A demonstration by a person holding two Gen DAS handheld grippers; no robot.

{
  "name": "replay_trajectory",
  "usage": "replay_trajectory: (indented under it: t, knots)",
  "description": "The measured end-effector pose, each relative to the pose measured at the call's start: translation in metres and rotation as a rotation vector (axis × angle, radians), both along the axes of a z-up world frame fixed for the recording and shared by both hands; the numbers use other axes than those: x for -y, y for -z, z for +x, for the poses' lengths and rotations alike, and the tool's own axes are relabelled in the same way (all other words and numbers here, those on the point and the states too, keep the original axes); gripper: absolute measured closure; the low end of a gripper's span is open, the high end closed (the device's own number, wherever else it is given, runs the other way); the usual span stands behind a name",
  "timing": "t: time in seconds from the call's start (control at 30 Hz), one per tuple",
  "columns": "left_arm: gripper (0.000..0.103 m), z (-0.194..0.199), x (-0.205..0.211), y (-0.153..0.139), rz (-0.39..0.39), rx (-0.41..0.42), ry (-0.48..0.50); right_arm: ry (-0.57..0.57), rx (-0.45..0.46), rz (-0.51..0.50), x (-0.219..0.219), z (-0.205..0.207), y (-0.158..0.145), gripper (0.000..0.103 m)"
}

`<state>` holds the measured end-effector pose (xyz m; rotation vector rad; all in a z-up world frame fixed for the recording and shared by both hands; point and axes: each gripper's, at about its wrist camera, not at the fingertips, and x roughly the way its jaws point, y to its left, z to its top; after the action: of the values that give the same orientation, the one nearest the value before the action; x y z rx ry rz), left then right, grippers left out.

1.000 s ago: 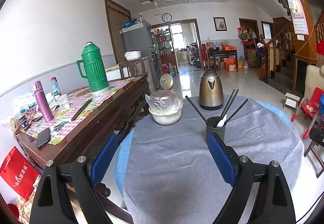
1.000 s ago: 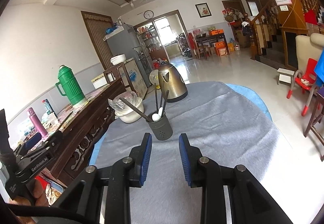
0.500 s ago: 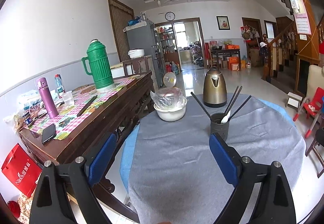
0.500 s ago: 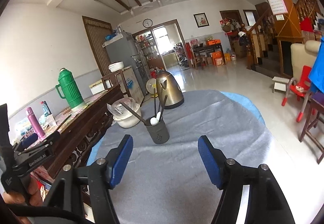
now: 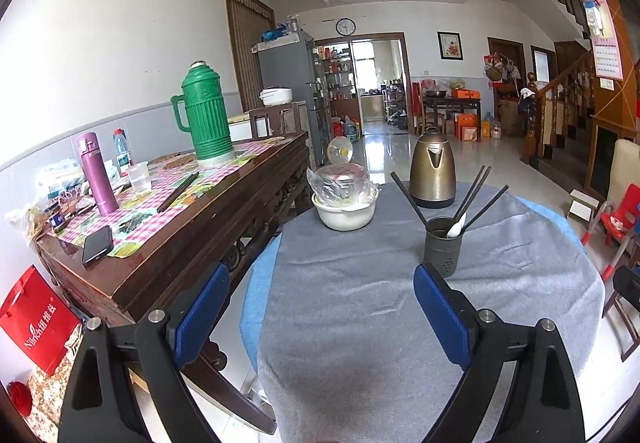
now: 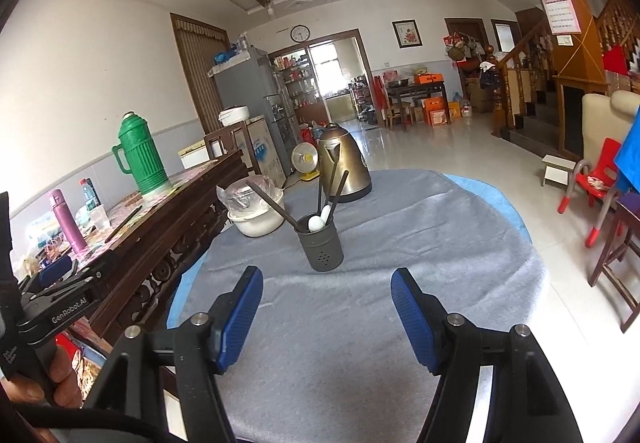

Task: Organize utensils

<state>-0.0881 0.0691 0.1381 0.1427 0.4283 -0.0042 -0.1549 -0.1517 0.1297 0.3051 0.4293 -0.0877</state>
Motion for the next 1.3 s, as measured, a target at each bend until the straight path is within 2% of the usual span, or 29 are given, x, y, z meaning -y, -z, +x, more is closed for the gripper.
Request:
replay_trajectory:
  t: [0.63,1.3]
  knots:
    - [0.009,0.000,-0.031,0.025,-0.035,-0.050,-0.022,-0.028,-0.017,-0.041,-0.033,0.009,-0.001,0.032]
    - [0.009,-0.004,-0.028,0.025,-0.038,-0.053,-0.011,-0.047,-0.025,-0.039,-0.041,0.010,0.004,0.032]
